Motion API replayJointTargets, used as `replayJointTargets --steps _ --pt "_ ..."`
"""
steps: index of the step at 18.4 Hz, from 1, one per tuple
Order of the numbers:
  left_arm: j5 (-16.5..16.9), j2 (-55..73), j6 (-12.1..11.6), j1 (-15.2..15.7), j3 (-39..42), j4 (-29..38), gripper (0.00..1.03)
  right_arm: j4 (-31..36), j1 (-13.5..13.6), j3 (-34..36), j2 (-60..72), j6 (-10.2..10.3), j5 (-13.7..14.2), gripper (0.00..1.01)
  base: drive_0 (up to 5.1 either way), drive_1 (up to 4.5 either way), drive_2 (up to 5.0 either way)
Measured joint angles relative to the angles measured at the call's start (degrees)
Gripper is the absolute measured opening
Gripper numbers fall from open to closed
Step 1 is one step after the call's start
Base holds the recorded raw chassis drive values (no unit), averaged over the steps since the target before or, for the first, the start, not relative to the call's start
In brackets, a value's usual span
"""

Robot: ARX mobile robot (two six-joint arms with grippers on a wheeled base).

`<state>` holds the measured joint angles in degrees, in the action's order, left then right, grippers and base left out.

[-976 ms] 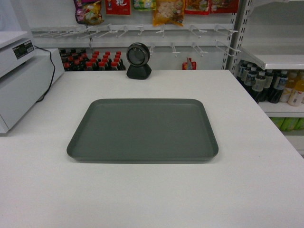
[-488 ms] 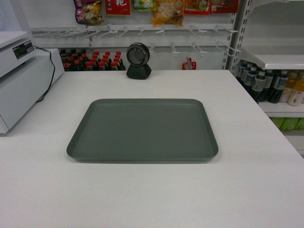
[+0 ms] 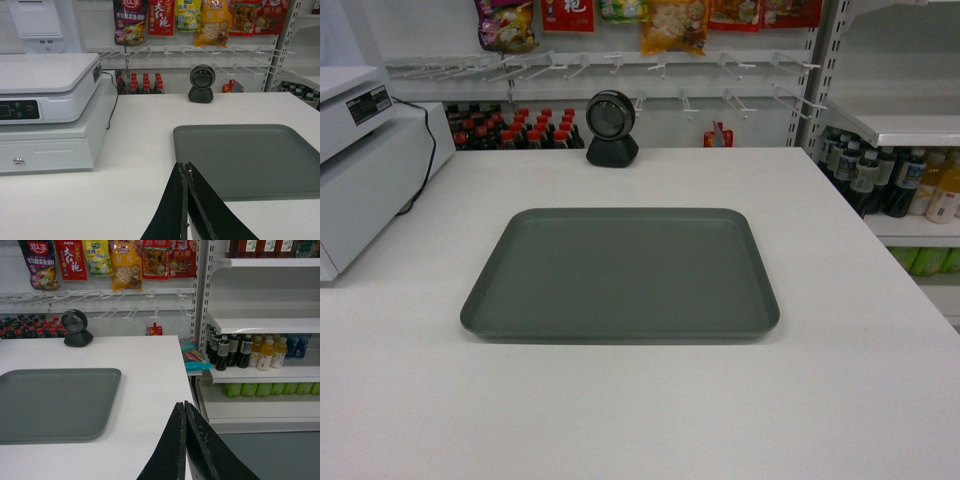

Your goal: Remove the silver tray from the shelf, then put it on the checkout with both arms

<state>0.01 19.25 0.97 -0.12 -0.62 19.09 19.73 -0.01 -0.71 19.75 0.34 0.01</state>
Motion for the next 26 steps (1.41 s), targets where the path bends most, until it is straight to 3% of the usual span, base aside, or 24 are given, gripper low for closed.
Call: replayJointTargets --steps 10,12,17,18,22,25,26 --pt "0.0 -10.05 0.0 0.0 0.0 -10.43 0.01 -9.9 0.0 0.0 -9.99 0.0 0.0 0.02 0.0 0.0 0.0" --pt "-0.17 -18.21 0.0 0.0 0.0 -19.91 0.01 -20.26 0.0 0.0 -17.38 -0.04 0.0 0.02 0.0 0.0 0.0" --pt "0.0 -18.67 0.0 0.0 0.0 -19.41 0.01 -19.85 0.0 -0.02 -19.52 -0.02 -0.07 0.02 0.0 0.0 0.0" --pt "-0.04 -18.67 0.02 0.0 0.0 -19.32 0.06 -19.96 0.0 -0.02 -19.52 -0.07 -0.07 0.03 0.0 0.0 0.0" --pt "-0.02 -18.67 0.02 0.0 0.0 -19.32 0.52 -19.96 0.0 -0.02 -19.52 -0.11 -0.07 0.49 0.0 0.0 0.0" --pt "0.0 -18.67 0.02 0.0 0.0 -19.32 0.91 -19.96 0.0 -0.02 -19.52 -0.13 -0.04 0.87 0.0 0.0 0.0" --pt "-0.02 -18.67 -0.02 0.0 0.0 -19.32 1.0 -19.96 0.0 -0.02 -19.52 -0.11 -0.07 0.98 0.0 0.0 0.0"
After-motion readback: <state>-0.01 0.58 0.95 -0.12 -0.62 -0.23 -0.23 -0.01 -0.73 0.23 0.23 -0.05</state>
